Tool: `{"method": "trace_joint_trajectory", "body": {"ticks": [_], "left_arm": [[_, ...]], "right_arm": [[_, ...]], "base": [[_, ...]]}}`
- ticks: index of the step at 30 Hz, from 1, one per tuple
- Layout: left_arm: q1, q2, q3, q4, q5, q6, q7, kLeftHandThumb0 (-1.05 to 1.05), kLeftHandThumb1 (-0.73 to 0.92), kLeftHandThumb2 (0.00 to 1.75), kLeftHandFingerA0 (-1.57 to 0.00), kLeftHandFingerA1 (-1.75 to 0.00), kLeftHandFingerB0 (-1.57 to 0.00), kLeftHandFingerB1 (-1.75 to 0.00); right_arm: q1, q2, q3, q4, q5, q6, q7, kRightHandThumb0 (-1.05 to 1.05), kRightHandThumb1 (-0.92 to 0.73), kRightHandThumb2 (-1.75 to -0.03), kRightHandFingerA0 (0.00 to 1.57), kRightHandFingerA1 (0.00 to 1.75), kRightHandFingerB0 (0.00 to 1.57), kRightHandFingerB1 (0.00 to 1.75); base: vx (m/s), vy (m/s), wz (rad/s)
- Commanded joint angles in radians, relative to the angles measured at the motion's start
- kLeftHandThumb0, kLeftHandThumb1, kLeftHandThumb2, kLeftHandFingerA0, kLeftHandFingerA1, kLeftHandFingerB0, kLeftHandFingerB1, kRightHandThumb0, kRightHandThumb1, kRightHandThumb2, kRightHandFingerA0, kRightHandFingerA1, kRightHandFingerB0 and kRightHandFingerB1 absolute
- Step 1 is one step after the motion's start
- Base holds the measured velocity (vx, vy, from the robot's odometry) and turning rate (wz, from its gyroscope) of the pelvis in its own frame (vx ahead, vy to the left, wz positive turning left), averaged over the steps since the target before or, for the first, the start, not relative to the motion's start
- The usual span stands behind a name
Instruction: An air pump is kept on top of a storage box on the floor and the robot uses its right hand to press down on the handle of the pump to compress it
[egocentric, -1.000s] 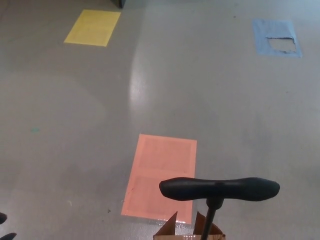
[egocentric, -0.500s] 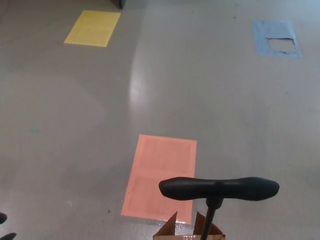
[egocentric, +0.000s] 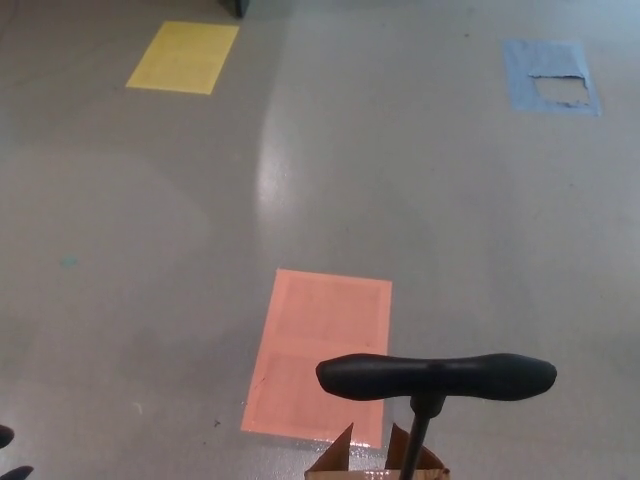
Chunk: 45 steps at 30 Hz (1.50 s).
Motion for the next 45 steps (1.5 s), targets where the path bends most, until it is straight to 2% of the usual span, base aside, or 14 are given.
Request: {"method": "trace_joint_trajectory", "body": {"ticks": [1, 3, 4, 10, 12, 15, 28, 30, 33, 35, 37, 38, 39, 45], "left_arm": [[0.016, 0.021, 0.006, 0.016, 0.008, -0.022, 0.003, -0.63, 0.75, 0.63, -0.22, -0.30, -0.20, -0.27], [0.017, 0.022, 0.010, 0.016, 0.004, -0.024, -0.001, -0.64, 0.77, 0.63, -0.22, -0.30, -0.19, -0.27], [0.019, 0.023, 0.015, 0.017, -0.002, -0.030, -0.005, -0.35, 0.51, 1.06, 0.00, -0.48, 0.00, -0.47], [0.027, 0.020, 0.037, 0.017, -0.023, -0.048, -0.005, -0.36, 0.50, 1.07, 0.00, -0.47, 0.00, -0.48], [0.030, 0.019, 0.047, 0.016, -0.031, -0.057, -0.003, -0.71, 0.68, 1.05, -0.11, -0.45, 0.00, -0.34], [0.035, 0.013, 0.063, 0.018, -0.043, -0.073, 0.000, -0.75, 0.73, 1.09, -0.05, -0.41, -0.03, -0.28], [0.036, 0.006, 0.099, 0.017, -0.041, -0.086, -0.013, -0.70, 0.73, 1.09, -0.11, -0.45, 0.00, -0.34], [0.041, 0.008, 0.097, 0.015, -0.035, -0.095, -0.012, -0.81, 0.85, 0.76, -0.17, -0.31, -0.09, -0.22], [0.040, 0.009, 0.097, 0.014, -0.032, -0.097, -0.010, -0.78, 0.77, 1.06, -0.11, -0.42, -0.05, -0.34], [0.038, 0.010, 0.095, 0.015, -0.027, -0.098, -0.009, -0.78, 0.78, 1.06, -0.12, -0.42, -0.05, -0.34], [0.035, 0.009, 0.097, 0.017, -0.027, -0.099, -0.012, -0.75, 0.92, 0.72, -0.17, -0.29, -0.10, -0.23], [0.035, 0.010, 0.103, 0.017, -0.034, -0.099, -0.024, -0.81, 0.78, 1.10, -0.15, -0.45, 0.00, -0.30], [0.033, 0.010, 0.104, 0.017, -0.035, -0.098, -0.026, -0.77, 0.92, 0.72, -0.17, -0.28, -0.10, -0.23], [0.029, 0.008, 0.113, 0.019, -0.039, -0.100, -0.025, -0.78, 0.77, 1.05, -0.11, -0.42, -0.05, -0.34]], "right_arm": [[-0.307, -0.311, 0.071, -0.341, 0.275, 0.429, 0.266, -0.90, -0.84, -1.15, 0.00, 0.11, 0.00, 0.07], [-0.343, -0.338, 0.103, -0.343, 0.269, 0.416, 0.300, -0.91, -0.85, -1.16, 0.00, 0.08, 0.00, 0.07], [-0.368, -0.353, 0.130, -0.341, 0.262, 0.406, 0.324, -0.91, -0.88, -1.17, 0.00, 0.06, 0.00, 0.05], [-0.465, -0.404, 0.224, -0.392, 0.317, 0.512, 0.374, -0.89, -0.81, -1.16, 0.00, 0.09, 0.00, 0.09], [-0.466, -0.395, 0.251, -0.424, 0.353, 0.525, 0.382, -0.83, -0.92, -0.71, 0.00, 0.08, 0.00, 0.11], [-0.471, -0.405, 0.303, -0.458, 0.350, 0.549, 0.403, -0.87, -0.78, -1.16, 0.00, 0.12, 0.00, 0.11], [-0.367, -0.325, 0.619, -0.533, 0.162, 0.564, 0.403, -0.86, -0.85, -1.19, 0.00, 0.13, 0.00, 0.13], [-0.318, -0.314, 0.698, -0.522, 0.113, 0.566, 0.399, -0.85, -0.84, -1.19, 0.00, 0.16, 0.00, 0.15], [-0.268, -0.293, 0.790, -0.489, 0.073, 0.577, 0.398, -0.81, -0.80, -1.18, 0.00, 0.21, 0.00, 0.18], [-0.235, -0.286, 0.833, -0.476, 0.037, 0.575, 0.391, -0.83, -0.92, -0.77, 0.00, 0.18, 0.00, 0.16], [-0.181, -0.274, 0.873, -0.458, -0.005, 0.555, 0.371, -0.87, -0.76, -0.96, 0.00, 0.17, 0.00, 0.14], [-0.127, -0.262, 0.925, -0.435, -0.044, 0.543, 0.353, -0.82, -0.92, -0.76, 0.00, 0.17, 0.00, 0.16], [-0.098, -0.253, 0.956, -0.416, -0.069, 0.536, 0.346, -0.83, -0.79, -1.16, 0.00, 0.22, 0.00, 0.19], [0.016, -0.203, 1.092, -0.290, -0.173, 0.503, 0.322, -0.83, -0.76, -1.16, 0.00, 0.22, 0.00, 0.20]], "base": [[0.00, 0.000, 0.00], [0.00, 0.000, 0.00], [0.00, 0.000, 0.00], [0.00, 0.000, 0.00], [0.00, 0.000, 0.00], [0.00, 0.000, 0.00], [0.00, 0.000, 0.00], [0.00, 0.000, 0.00], [0.00, 0.000, 0.00], [0.00, 0.000, 0.00], [0.00, 0.000, 0.00], [0.00, 0.000, 0.00], [0.00, 0.000, 0.00], [0.00, 0.000, 0.00]]}}
